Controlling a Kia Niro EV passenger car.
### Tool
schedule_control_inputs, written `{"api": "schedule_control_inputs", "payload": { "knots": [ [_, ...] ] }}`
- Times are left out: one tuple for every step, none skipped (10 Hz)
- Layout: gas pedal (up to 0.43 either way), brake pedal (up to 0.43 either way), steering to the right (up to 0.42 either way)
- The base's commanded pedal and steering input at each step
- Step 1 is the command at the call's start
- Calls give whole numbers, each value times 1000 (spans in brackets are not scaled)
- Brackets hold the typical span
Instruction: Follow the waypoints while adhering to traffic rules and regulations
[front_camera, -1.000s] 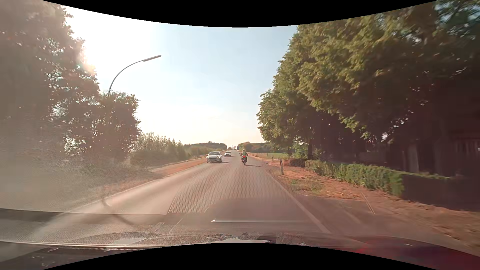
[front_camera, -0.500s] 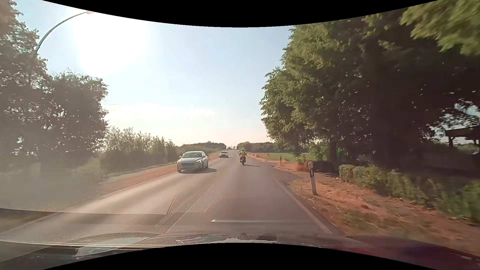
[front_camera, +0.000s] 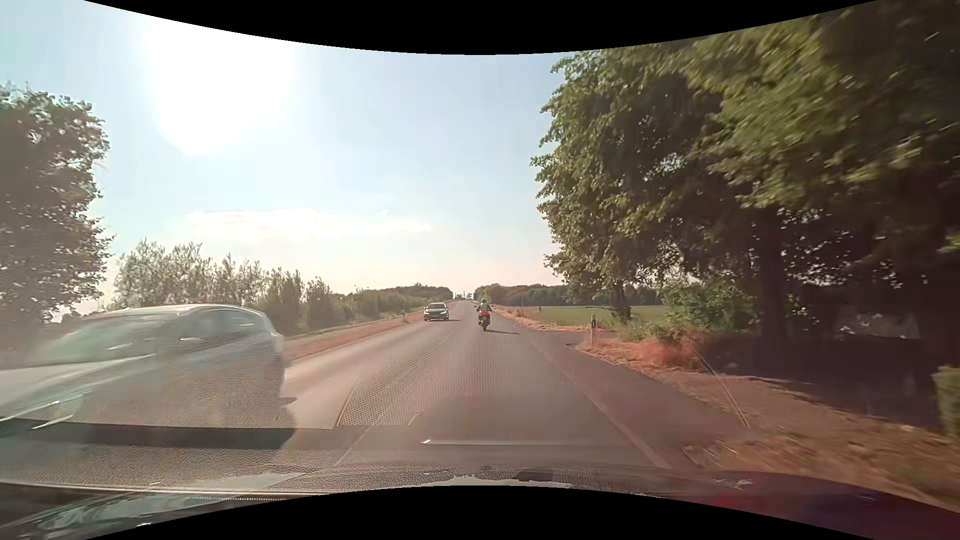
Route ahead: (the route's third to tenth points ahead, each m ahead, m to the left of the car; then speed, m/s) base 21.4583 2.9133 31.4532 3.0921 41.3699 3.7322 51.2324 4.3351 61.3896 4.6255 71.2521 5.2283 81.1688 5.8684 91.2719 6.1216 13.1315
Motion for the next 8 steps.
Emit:
{"api": "schedule_control_inputs", "payload": {
  "knots": [
    [189, 0, -4],
    [189, 0, -4],
    [189, 0, -4],
    [189, 0, -5],
    [189, 0, -4],
    [189, 0, -4],
    [189, 0, -4],
    [189, 0, -5]
  ]
}}
